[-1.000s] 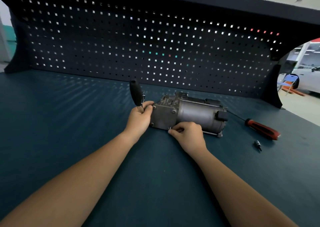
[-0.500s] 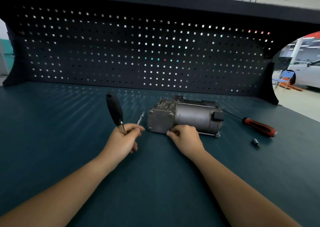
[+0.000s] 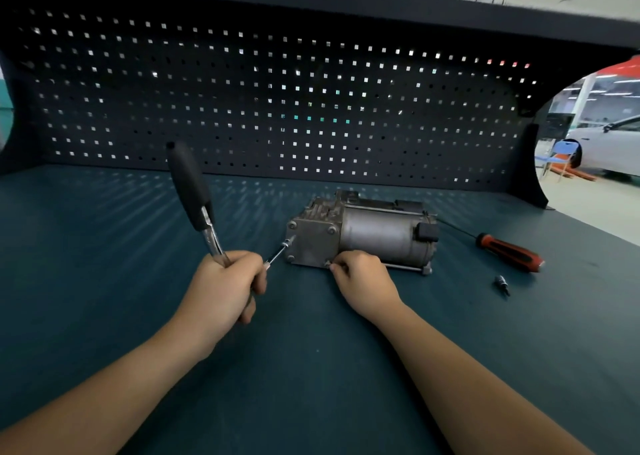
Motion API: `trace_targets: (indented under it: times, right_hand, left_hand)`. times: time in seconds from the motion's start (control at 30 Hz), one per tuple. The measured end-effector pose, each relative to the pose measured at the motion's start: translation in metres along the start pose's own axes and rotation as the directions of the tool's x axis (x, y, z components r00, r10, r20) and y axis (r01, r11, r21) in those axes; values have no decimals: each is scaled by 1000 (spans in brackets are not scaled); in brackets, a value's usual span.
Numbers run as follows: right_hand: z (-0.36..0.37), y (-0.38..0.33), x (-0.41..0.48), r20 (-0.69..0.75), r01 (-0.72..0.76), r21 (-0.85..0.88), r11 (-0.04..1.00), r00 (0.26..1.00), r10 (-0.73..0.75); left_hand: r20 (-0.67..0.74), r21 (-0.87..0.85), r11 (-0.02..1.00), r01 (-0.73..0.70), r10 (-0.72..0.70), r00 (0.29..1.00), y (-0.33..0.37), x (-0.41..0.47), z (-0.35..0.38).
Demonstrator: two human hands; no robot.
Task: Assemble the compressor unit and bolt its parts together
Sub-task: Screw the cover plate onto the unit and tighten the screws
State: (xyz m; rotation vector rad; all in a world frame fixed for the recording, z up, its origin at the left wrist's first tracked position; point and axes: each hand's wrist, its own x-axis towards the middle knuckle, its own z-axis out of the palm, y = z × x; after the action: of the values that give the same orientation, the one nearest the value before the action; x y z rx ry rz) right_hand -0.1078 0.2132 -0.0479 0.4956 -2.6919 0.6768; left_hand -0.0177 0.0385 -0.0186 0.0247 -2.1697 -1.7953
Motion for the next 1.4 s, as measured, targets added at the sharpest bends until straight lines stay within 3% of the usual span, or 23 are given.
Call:
trace_targets:
  times: [0.23,0.37,0.63,1.07,1.27,1.33,1.37,1.4]
  right_hand:
    - [1,0,0,-3,-10,2,1000,1000,10]
    - [1,0,0,-1,-11,-16,1000,1000,11]
    - [-1,-3,-1,15,-18,-26,1000,1000,19]
    - [-2,-8,-3,-1,-55,14,998,999,55]
    - [-4,-20,-10,24,-186,96,978,983,185]
    - [-5,-27,-14,88,-280,278,919,960,266]
    - [-7,-31,-15,174,-368,455,811,930,324]
    - [-10,-38,-16,310,-481,618,623,876,369]
  left_hand:
    - [211,243,968,-55,3,978,-3,-14,13]
    - [217,337,937,-93,19,976,-12,-11,18]
    - [243,354,929,-108,20,970,-16,-5,23]
    - [170,386,915,-119,56,984,-13,-10,32]
    - [41,252,967,-23,13,999,-14,-8,34]
    - [20,211,977,-10,6,1000,-14,-7,33]
    - [14,219,976,-21,18,1000,-15,-7,33]
    - [16,250,967,-42,40,999,-15,-7,32]
